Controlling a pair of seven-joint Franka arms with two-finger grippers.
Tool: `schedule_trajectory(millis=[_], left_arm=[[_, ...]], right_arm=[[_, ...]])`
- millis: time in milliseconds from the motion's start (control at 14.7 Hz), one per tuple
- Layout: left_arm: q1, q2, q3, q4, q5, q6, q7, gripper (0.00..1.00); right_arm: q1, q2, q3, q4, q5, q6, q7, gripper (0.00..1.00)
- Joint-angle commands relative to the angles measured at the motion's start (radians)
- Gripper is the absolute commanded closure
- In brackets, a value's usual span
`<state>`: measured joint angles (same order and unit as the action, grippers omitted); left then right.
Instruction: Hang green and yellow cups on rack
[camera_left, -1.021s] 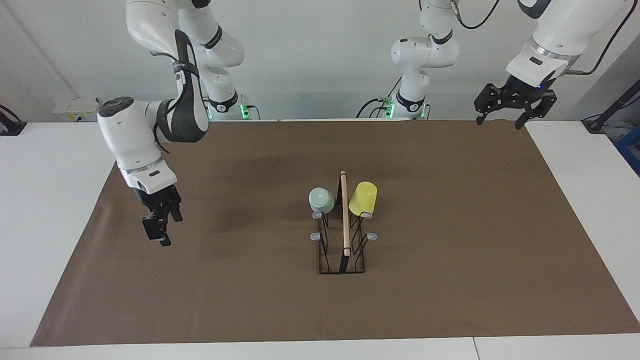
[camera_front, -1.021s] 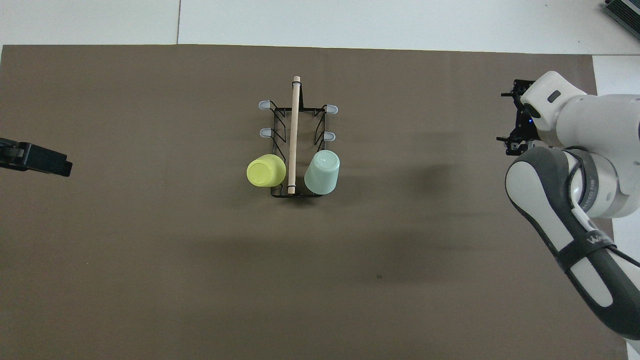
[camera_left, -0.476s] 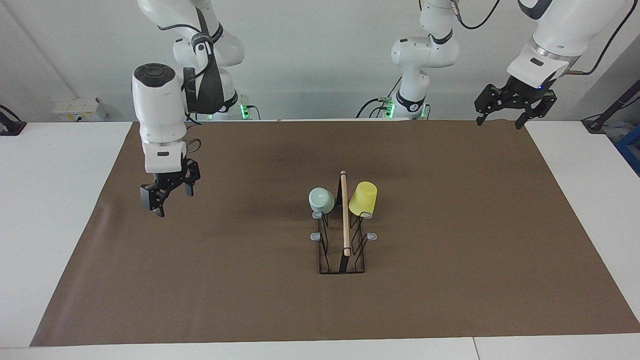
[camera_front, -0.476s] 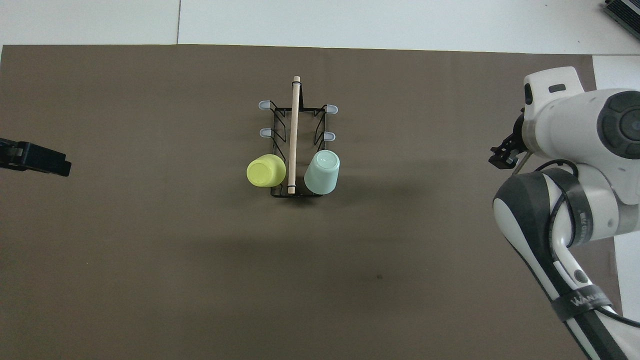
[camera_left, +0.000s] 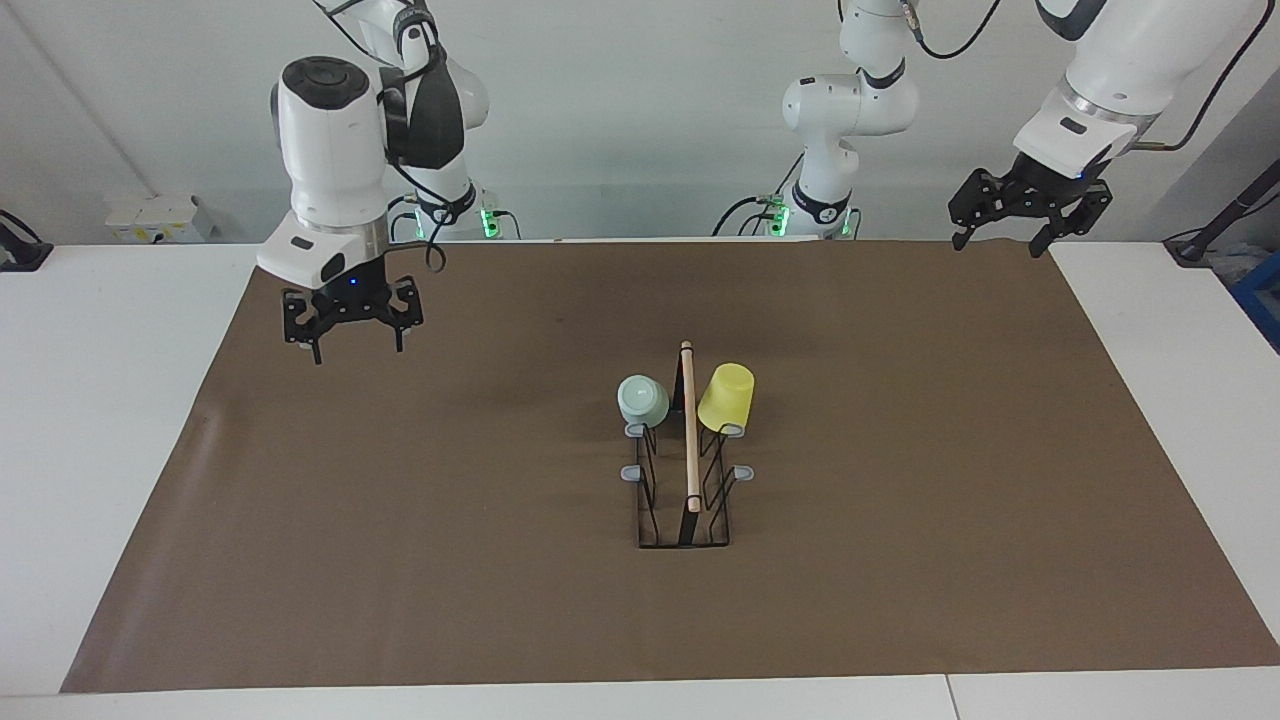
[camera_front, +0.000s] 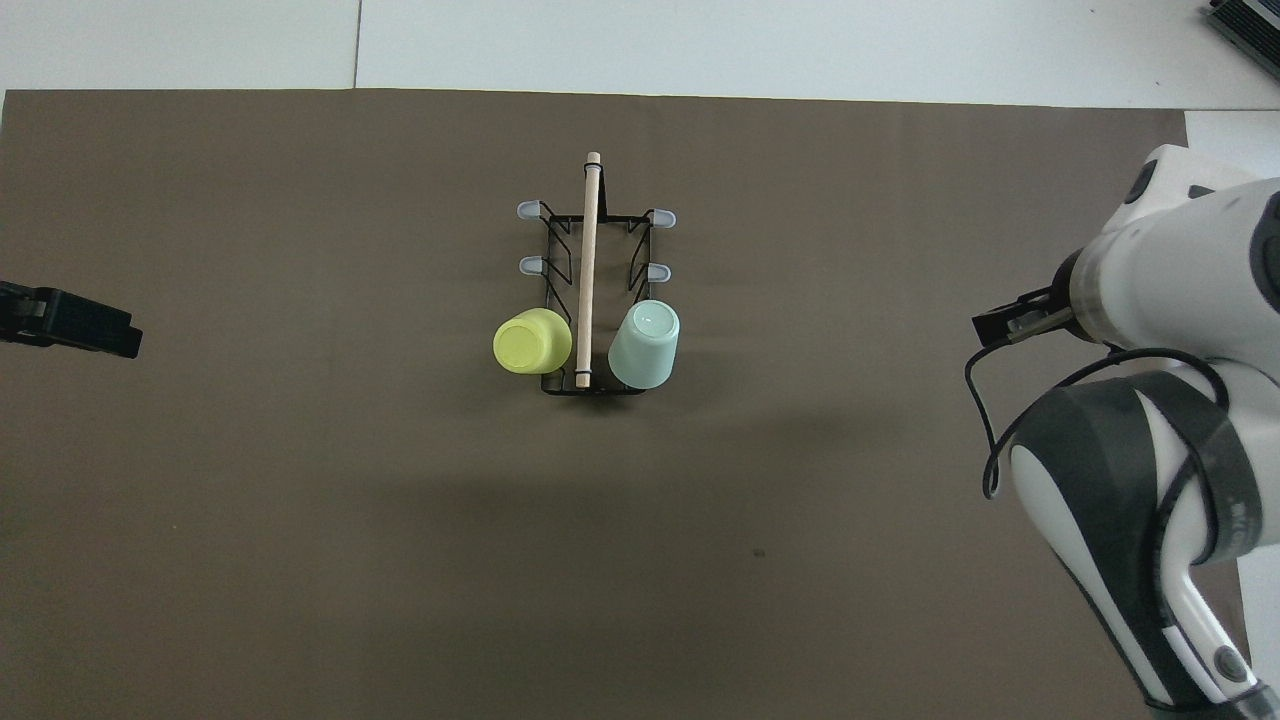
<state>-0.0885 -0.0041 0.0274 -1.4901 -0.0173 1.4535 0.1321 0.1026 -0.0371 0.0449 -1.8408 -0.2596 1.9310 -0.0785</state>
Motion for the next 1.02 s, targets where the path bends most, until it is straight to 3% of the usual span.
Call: schedule_trajectory(millis=[0, 136, 408, 953], left_arm=[[0.006, -0.033, -0.006, -0.036, -0.009, -0.007, -0.009, 0.0], [0.004, -0.033, -0.006, -0.036, -0.009, -0.007, -0.009, 0.0], [0.004, -0.033, -0.004, -0.036, -0.009, -0.007, -0.008, 0.0], [0.004, -0.033, -0.004, -0.036, -0.009, -0.007, -0.009, 0.0]], right_arm=[[-0.017, -0.014, -0.002, 0.113, 0.081, -0.149, 0.066, 0.0], [-0.035, -0.01, -0.01, 0.191, 0.132, -0.269, 0.095, 0.0], [-0.096, -0.015, -0.011, 0.244, 0.269, -0.391, 0.177, 0.0], [-0.118, -0.038, -0.01, 0.212, 0.293, -0.405, 0.184, 0.0]])
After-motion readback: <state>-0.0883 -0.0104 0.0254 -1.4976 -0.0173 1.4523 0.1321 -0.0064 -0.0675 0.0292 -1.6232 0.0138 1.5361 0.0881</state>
